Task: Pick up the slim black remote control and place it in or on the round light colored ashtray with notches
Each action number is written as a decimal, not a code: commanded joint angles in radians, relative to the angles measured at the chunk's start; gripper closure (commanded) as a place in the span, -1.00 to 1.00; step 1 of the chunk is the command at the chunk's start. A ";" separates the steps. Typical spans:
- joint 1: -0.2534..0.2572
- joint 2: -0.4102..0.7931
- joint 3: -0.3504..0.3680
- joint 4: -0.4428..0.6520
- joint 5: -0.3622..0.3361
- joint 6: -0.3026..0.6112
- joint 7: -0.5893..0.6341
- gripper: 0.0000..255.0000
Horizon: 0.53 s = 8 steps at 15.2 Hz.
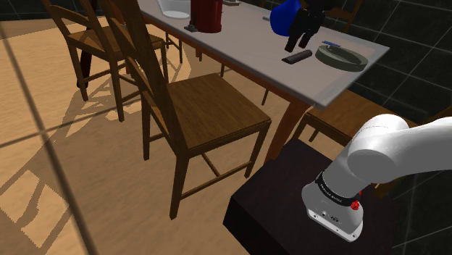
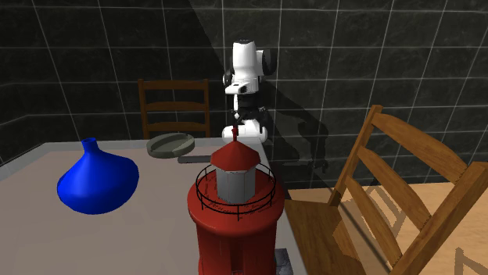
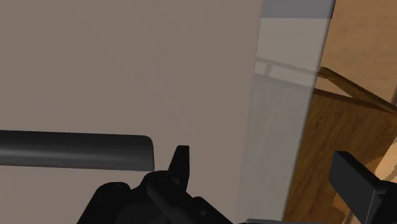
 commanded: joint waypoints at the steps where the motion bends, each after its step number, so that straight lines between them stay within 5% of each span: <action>1: 0.000 0.000 0.000 0.000 0.000 0.000 0.000 -1.00; 8: 0.177 -0.025 -0.276 -0.017 -0.221 -0.002 -0.758 -1.00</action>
